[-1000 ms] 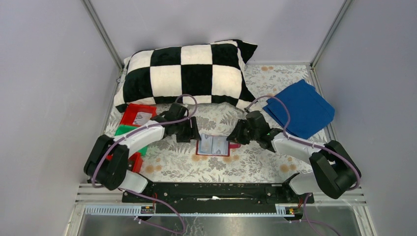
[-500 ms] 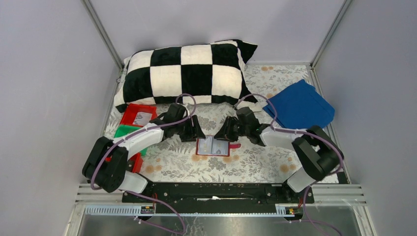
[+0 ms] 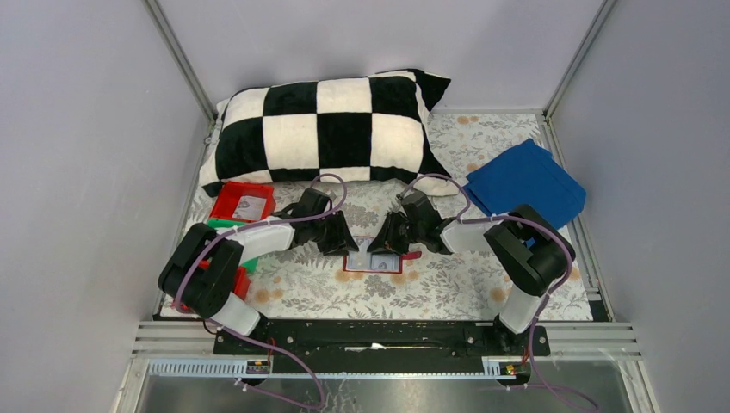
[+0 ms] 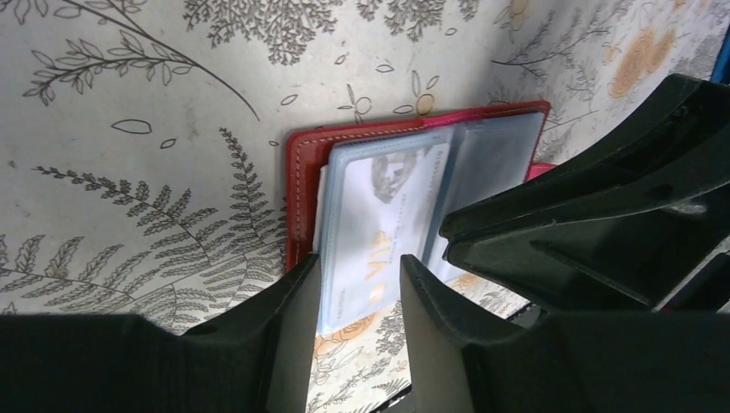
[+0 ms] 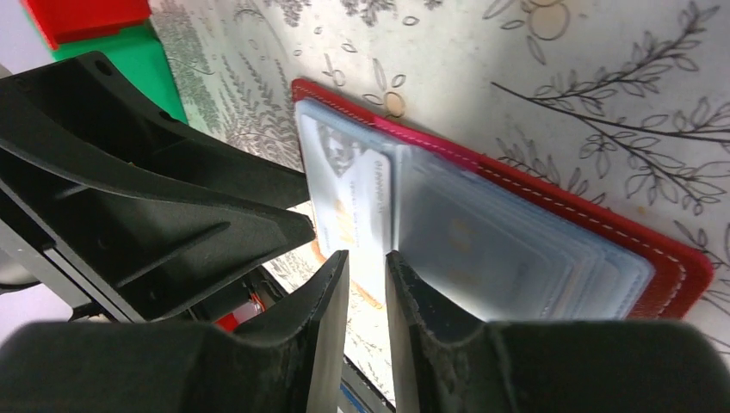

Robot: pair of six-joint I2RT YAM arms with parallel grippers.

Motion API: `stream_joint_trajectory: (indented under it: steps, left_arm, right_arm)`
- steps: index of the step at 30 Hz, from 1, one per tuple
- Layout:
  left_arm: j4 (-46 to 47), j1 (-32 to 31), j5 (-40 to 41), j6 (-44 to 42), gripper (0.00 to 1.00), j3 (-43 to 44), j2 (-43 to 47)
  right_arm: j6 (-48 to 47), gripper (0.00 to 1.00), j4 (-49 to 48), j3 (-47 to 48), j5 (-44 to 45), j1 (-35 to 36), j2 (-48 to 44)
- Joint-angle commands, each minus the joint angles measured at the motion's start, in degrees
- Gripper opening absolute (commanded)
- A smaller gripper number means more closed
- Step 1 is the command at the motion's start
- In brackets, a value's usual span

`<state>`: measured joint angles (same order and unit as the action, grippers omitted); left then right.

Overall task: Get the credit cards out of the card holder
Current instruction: Remove the credit card from the card holder.

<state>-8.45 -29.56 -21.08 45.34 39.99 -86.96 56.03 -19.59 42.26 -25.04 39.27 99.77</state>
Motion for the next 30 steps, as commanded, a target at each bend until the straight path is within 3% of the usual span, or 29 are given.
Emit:
stream_joint_trajectory:
  steps: [1, 7, 11, 17, 23, 27, 30]
  left_arm:
    - [1.0, 0.1, 1.3, -0.2, 0.41, 0.0, -1.7]
    - [0.6, 0.1, 2.2, -0.4, 0.33, -0.2, -3.6]
    - [-0.6, 0.1, 3.1, -0.3, 0.20, 0.5, -6.1]
    - [-1.6, 0.1, 5.4, -0.7, 0.00, 0.5, -8.7]
    - [-2.3, 0.1, 6.2, -0.7, 0.00, 0.4, -9.4]
    - [-3.0, 0.1, 7.3, -0.9, 0.00, 0.3, -9.2]
    - [-3.0, 0.1, 7.8, -0.6, 0.00, 0.0, -9.0]
  right_arm:
    - [0.9, 0.30, 0.7, 1.0, 1.9, 0.5, 1.3]
    - [0.9, 0.30, 3.9, 0.7, 5.4, 0.5, 1.9]
    - [0.9, 0.30, 5.9, 1.2, 6.6, 0.5, 2.5]
    - [5.3, 0.22, -4.7, -3.4, 3.8, 0.5, 2.4]
    - [8.9, 0.07, -14.5, -7.1, 2.2, 0.4, 2.0]
    - [9.2, 0.18, -17.7, -7.4, -1.0, 0.3, 1.7]
    - [9.5, 0.16, -18.7, -8.7, 0.2, 0.2, 0.4]
